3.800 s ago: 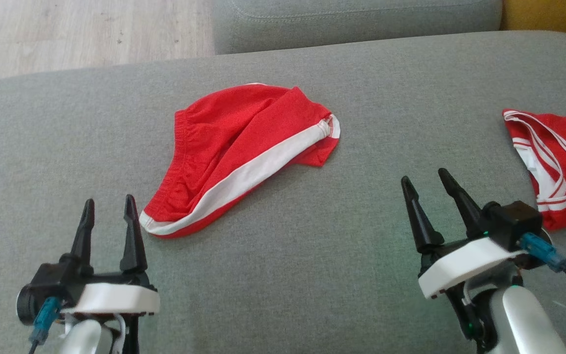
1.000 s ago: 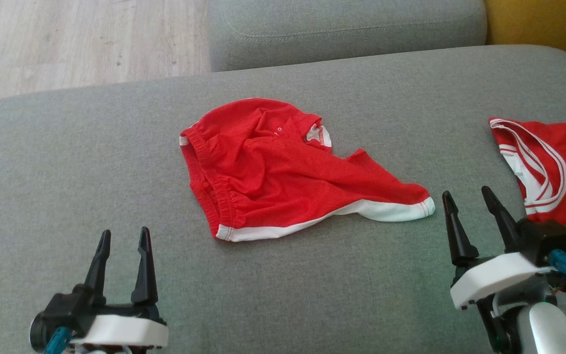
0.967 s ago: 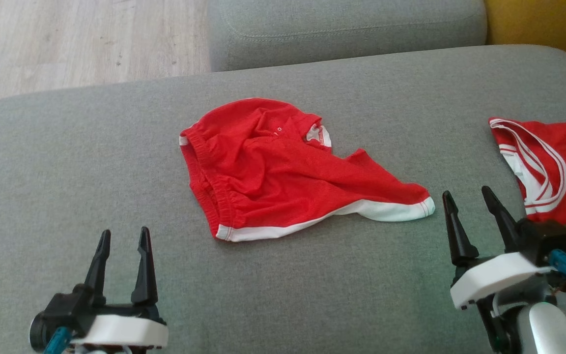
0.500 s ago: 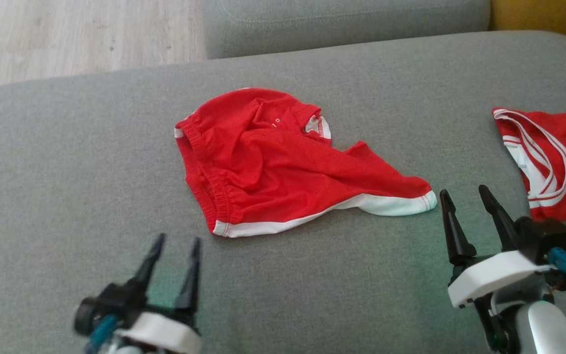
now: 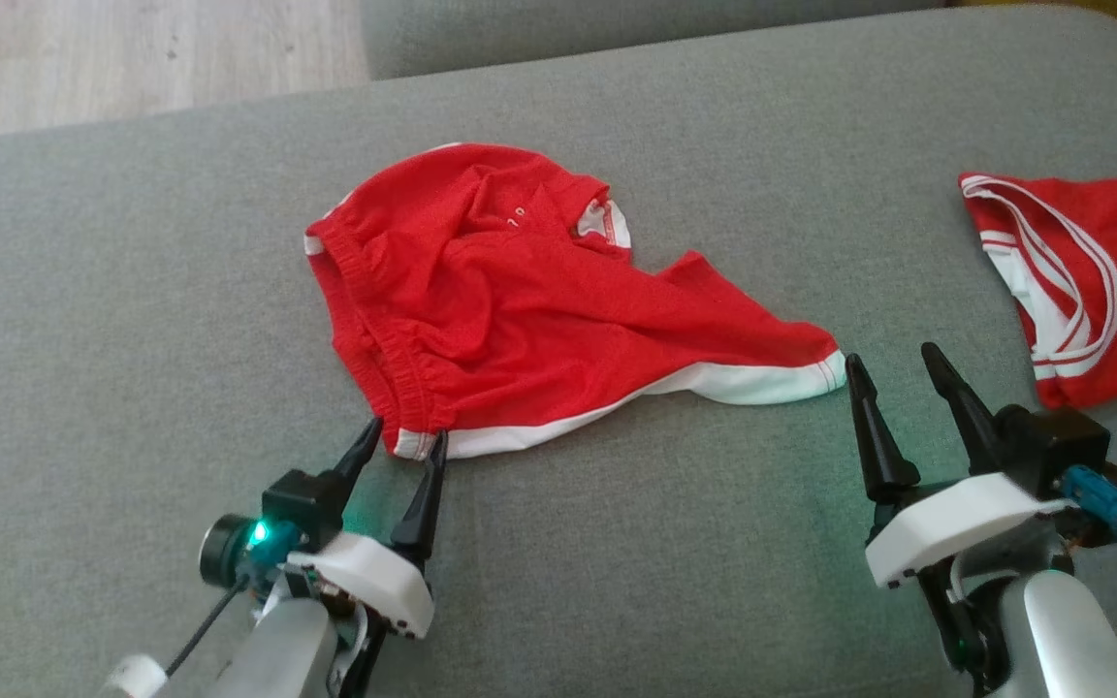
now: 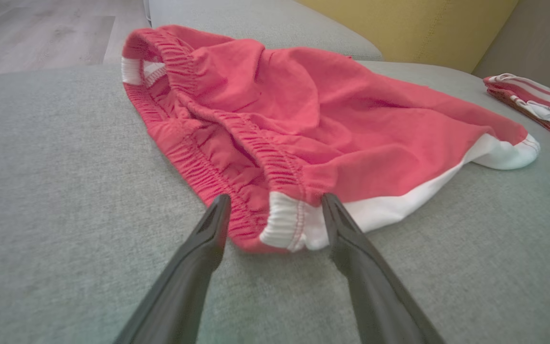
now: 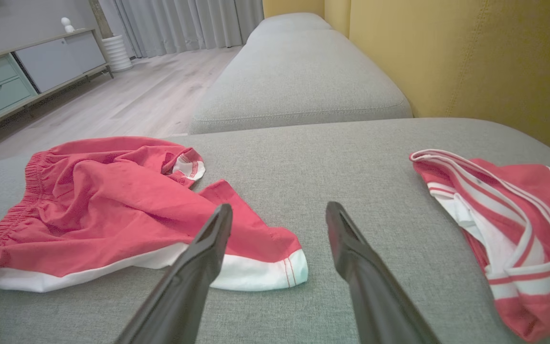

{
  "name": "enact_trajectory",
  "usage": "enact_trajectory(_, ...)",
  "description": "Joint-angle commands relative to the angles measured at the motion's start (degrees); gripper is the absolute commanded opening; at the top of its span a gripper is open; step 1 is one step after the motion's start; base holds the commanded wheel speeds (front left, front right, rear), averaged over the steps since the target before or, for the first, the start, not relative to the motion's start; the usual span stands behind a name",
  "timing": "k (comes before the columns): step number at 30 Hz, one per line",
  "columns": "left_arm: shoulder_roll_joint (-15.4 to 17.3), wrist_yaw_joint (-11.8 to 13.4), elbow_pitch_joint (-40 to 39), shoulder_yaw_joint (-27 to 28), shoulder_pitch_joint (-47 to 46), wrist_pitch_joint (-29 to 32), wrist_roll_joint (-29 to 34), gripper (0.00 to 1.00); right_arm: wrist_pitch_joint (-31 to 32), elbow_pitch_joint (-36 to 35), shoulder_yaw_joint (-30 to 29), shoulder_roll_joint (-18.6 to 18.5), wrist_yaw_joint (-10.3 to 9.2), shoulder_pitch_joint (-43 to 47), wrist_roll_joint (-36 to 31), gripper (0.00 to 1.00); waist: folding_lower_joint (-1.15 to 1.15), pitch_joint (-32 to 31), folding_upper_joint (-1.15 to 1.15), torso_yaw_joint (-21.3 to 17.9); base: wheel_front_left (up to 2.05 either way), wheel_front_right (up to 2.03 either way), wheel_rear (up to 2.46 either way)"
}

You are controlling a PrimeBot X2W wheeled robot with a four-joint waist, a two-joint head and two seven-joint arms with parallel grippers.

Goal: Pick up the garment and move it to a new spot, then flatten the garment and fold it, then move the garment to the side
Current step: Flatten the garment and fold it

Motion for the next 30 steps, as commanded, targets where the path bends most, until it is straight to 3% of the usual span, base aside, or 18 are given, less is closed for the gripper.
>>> enact_trajectory(1, 0.21, -0.12, -0.21, 1.21, -2.97, -1.10, -0.35, 1.00, -0.66, -1.49, 1.39, 0.16, 0.39, -2.08, 0.49, 1.00, -0.01, 0.62, 0.00, -0.29, 0.00, 0.00, 0.00)
enact_trajectory(3, 0.08, -0.20, 1.42, 0.89, -3.93, -1.32, -0.67, 0.96, -0.83, -1.15, 1.30, 0.19, 0.39, -2.26, 0.54, 1.00, -0.01, 0.98, 0.00, -0.35, 0.00, 0.00, 0.00)
enact_trajectory(4, 0.06, -0.23, 2.09, 0.65, -4.42, -1.43, -0.68, 0.35, -0.91, -1.06, 1.28, 0.21, 0.39, -2.37, 0.52, 1.00, -0.01, 1.16, 0.00, -0.36, 0.00, 0.00, 0.00)
enact_trajectory(5, 0.02, -0.26, 2.67, 0.51, -4.79, -1.57, -0.82, 0.00, -0.99, -0.98, 1.23, 0.23, 0.39, -2.45, 0.51, 1.00, -0.01, 1.27, 0.00, -0.34, 0.00, 0.00, 0.00)
enact_trajectory(15, -0.02, -0.46, 4.11, -0.91, -5.57, -2.44, -2.38, 0.00, 2.14, 3.26, -1.64, 0.46, 0.39, -4.07, -0.02, 1.00, -0.01, 1.67, 0.00, 0.15, 0.00, 0.00, 0.00)
enact_trajectory(20, 0.17, -0.49, 2.32, -1.59, -5.07, -2.60, -2.40, 0.00, 3.78, 10.29, -3.38, 0.53, 0.39, -7.90, 0.96, 1.00, -0.01, 2.53, 0.00, 0.73, 0.00, 0.00, 0.00)
enact_trajectory(30, 0.80, -0.52, -0.18, -2.88, -4.88, -2.64, -2.82, 0.00, 2.28, 25.04, 1.82, 0.55, 0.39, -15.33, -1.05, 1.00, -0.01, 3.83, 0.00, 1.78, 0.00, 0.00, 0.00)
